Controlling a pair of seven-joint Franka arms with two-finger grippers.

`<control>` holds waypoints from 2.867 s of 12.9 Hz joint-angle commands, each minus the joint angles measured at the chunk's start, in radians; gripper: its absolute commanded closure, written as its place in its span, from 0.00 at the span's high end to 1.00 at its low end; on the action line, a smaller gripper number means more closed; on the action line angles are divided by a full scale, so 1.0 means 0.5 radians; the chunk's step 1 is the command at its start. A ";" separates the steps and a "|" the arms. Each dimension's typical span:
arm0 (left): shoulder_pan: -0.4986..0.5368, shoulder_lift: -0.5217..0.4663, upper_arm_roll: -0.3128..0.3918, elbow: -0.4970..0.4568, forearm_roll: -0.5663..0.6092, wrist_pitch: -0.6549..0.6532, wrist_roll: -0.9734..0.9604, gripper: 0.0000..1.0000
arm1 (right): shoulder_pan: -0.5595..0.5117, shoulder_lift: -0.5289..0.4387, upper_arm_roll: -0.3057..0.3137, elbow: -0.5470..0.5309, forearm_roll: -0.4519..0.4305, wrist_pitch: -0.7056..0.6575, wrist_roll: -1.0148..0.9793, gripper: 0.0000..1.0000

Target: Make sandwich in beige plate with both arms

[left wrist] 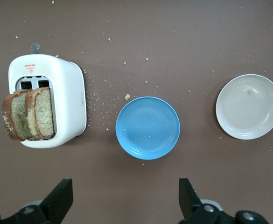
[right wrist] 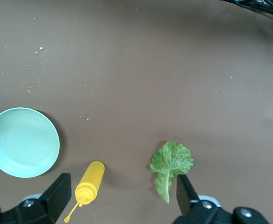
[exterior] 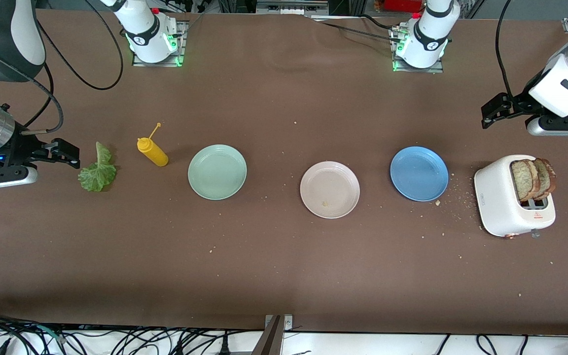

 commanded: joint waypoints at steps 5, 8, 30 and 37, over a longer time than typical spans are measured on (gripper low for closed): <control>0.013 -0.018 -0.003 -0.009 -0.050 -0.028 -0.014 1.00 | -0.006 -0.008 0.005 0.020 0.024 -0.019 -0.007 1.00; 0.016 -0.018 0.000 -0.005 -0.047 -0.029 -0.011 1.00 | -0.006 -0.011 0.008 0.020 0.024 -0.028 -0.010 1.00; 0.534 0.489 0.000 -0.386 0.376 0.999 0.214 0.91 | -0.003 0.053 0.011 -0.008 0.024 -0.132 -0.029 1.00; 0.534 0.504 0.003 -0.441 0.376 0.996 0.189 0.63 | -0.009 -0.014 -0.028 0.017 0.021 -0.126 -0.013 1.00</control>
